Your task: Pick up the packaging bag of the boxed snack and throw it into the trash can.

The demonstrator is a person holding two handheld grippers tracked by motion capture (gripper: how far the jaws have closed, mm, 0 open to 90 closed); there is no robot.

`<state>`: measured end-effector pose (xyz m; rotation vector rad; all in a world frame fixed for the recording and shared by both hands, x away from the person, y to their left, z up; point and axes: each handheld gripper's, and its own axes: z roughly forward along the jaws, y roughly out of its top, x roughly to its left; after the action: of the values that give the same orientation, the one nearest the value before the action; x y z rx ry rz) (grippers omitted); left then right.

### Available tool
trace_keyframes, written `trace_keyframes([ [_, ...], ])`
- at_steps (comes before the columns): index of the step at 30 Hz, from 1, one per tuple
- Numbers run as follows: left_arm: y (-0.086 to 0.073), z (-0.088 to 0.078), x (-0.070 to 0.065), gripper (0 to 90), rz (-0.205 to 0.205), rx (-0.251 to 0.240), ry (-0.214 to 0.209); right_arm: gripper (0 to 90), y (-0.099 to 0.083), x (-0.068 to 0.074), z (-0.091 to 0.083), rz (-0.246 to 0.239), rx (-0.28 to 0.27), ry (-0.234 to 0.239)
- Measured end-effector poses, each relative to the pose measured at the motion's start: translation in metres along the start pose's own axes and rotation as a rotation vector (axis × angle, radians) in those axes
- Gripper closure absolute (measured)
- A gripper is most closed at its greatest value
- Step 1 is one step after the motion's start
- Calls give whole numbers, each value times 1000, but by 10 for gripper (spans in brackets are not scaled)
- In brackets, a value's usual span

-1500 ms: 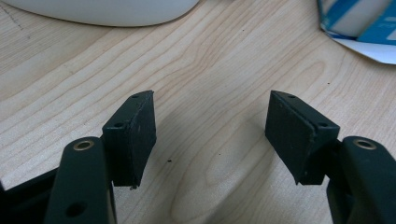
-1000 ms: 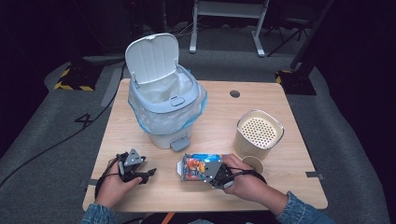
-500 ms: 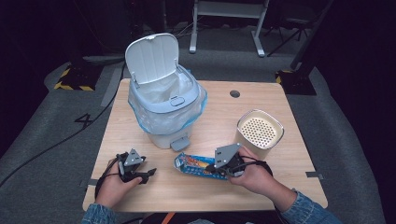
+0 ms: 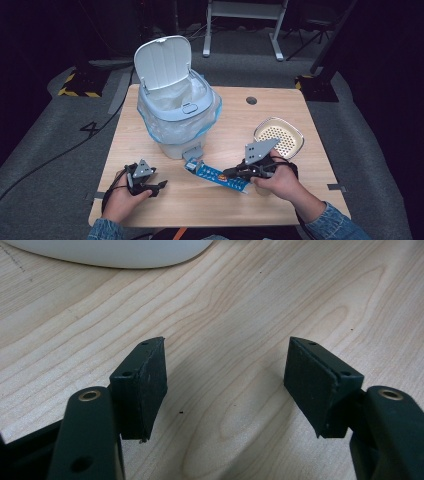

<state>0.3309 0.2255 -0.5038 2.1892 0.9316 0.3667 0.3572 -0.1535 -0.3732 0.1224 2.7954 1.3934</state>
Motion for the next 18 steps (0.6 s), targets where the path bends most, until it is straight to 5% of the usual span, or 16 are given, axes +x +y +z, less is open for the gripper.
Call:
trace_keyframes([
  [10, 0, 0, -1, 341, -8, 0, 7, 900, 8, -14, -30, 54, -132, -22],
  [18, 0, 0, -1, 341, -9, 0, 5, 900, 25, -16, -55, 40, -155, -63],
])
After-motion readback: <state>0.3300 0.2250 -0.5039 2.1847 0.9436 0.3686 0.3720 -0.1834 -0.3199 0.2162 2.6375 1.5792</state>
